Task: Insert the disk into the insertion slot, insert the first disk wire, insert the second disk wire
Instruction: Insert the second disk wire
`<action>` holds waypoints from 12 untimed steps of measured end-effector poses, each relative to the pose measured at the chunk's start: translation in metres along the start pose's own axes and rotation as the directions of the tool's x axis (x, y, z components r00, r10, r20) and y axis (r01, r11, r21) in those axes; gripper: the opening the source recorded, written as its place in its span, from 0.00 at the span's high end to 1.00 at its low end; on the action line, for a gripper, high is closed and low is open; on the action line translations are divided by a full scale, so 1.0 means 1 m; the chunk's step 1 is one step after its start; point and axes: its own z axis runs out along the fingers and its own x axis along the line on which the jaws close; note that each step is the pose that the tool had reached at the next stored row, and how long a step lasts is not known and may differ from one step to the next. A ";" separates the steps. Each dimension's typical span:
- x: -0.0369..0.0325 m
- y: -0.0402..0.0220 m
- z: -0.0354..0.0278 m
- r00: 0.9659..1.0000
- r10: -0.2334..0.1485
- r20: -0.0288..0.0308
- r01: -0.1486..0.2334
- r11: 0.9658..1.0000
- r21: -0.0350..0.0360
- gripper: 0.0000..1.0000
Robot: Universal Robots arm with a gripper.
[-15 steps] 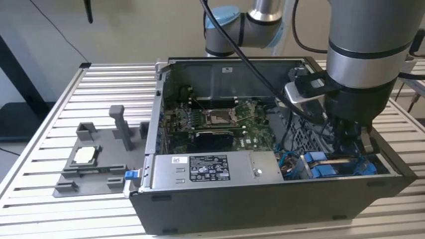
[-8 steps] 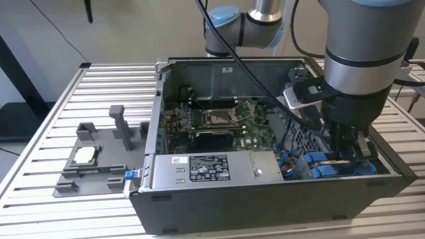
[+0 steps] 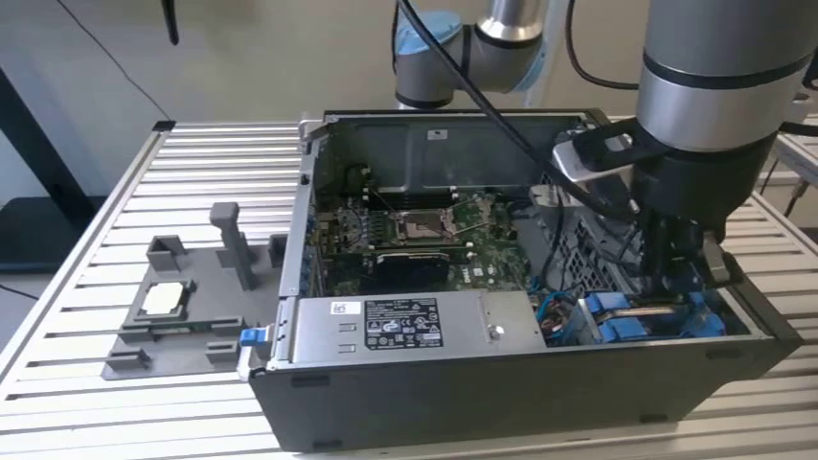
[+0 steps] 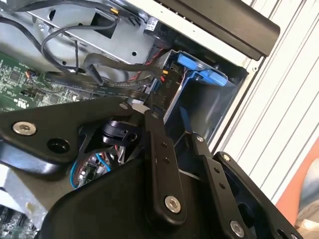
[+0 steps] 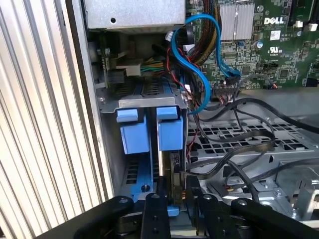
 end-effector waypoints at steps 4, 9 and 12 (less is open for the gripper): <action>-0.0002 -0.0015 -0.0039 1.000 0.000 -0.001 0.000 1.000 -0.012 0.70; -0.0006 -0.0053 -0.0048 1.000 0.002 -0.006 -0.003 0.997 -0.081 0.70; -0.0009 -0.0076 -0.0088 1.000 0.003 -0.008 -0.004 0.995 -0.100 0.70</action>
